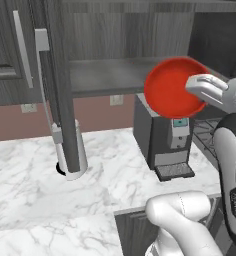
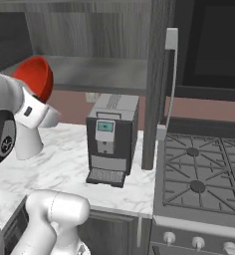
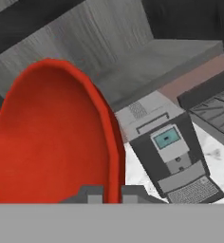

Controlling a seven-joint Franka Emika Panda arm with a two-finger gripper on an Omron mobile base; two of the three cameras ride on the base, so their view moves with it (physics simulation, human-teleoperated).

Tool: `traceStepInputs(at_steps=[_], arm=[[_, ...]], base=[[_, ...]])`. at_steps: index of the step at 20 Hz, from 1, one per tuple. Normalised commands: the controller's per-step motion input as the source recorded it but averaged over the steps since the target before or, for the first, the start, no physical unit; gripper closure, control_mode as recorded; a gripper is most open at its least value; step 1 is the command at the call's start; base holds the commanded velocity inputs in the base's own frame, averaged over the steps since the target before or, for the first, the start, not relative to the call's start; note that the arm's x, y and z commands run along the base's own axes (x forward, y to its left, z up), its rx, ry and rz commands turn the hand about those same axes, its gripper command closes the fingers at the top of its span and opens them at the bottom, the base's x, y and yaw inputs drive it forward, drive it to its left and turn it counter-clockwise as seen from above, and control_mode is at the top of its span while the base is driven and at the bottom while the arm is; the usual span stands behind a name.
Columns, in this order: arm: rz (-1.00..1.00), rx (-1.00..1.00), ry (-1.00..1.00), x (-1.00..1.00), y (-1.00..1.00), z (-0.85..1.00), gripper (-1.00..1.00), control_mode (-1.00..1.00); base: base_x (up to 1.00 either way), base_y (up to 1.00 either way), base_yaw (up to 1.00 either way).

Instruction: Take the smaller bowl and place it next to the appetizer plate on the dining counter , and place the larger bowl next to the plate with cooked food.

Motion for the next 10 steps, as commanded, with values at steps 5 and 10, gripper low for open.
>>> traceStepInputs(at_steps=[5,10], arm=[[0.44,0.00,0.10,-0.21,0.03,-0.03,1.00,-1.00],[0.00,0.00,0.00,0.00,0.00,0.00,1.00,1.00]], base=[[0.00,0.00,0.00],[-0.09,0.31,0.11]])
